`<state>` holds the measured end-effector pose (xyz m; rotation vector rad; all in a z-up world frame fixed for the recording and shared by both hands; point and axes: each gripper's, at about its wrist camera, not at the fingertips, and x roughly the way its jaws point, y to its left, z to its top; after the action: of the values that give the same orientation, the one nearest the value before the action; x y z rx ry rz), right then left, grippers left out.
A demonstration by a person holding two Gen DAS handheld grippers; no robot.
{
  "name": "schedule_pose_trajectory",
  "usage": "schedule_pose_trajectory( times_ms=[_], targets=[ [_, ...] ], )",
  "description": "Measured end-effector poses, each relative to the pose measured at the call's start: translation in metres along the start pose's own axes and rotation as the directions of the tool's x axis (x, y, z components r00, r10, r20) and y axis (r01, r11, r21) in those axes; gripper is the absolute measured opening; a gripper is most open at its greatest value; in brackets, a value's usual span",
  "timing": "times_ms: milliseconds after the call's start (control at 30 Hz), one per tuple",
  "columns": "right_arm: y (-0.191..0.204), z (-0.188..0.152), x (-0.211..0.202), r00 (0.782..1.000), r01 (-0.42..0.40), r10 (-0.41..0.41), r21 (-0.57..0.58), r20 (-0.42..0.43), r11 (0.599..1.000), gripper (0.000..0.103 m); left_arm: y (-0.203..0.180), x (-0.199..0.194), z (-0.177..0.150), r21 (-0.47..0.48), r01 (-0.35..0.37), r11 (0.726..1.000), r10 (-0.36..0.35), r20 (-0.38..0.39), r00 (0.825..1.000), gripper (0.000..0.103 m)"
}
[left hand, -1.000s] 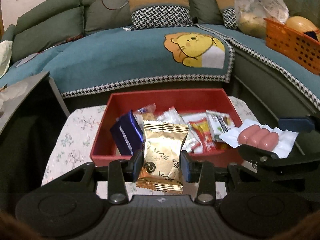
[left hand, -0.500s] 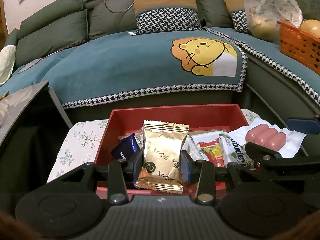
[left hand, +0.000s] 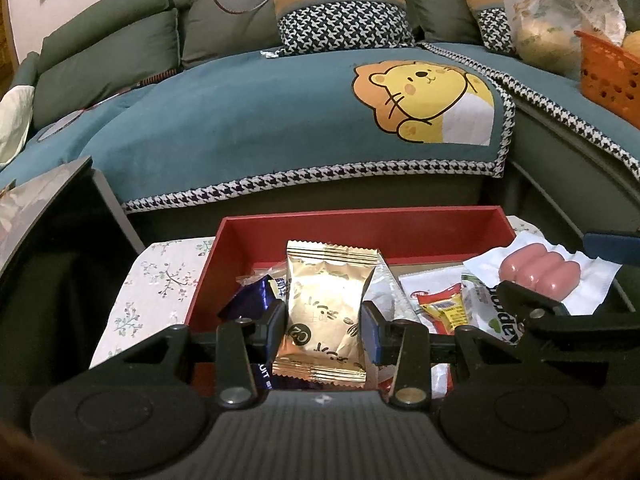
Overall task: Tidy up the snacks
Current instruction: 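Carry the gold packet and sausage tray in both tools over the red box, then lower the gold packet into the box with the left tool while the right tool releases the sausages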
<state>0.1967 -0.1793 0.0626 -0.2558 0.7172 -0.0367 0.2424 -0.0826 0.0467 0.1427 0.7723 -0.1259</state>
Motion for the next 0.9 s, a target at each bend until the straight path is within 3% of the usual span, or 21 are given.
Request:
schedule_pose_trajectory(
  times_ms=[833,900],
  targets=[
    [0.006,0.000,0.033,1.000,-0.009,0.008,-0.014,-0.027,1.000,0.077,-0.002,0.033,0.000,0.019,-0.046,0.999,0.047,-0.046,0.998,0.083],
    [0.007,0.000,0.034,1.000,-0.014,0.014,-0.016,-0.026,1.000,0.072,-0.003,0.033,0.000,0.024,-0.052,0.998,0.053,-0.044,0.998,0.083]
  ],
)
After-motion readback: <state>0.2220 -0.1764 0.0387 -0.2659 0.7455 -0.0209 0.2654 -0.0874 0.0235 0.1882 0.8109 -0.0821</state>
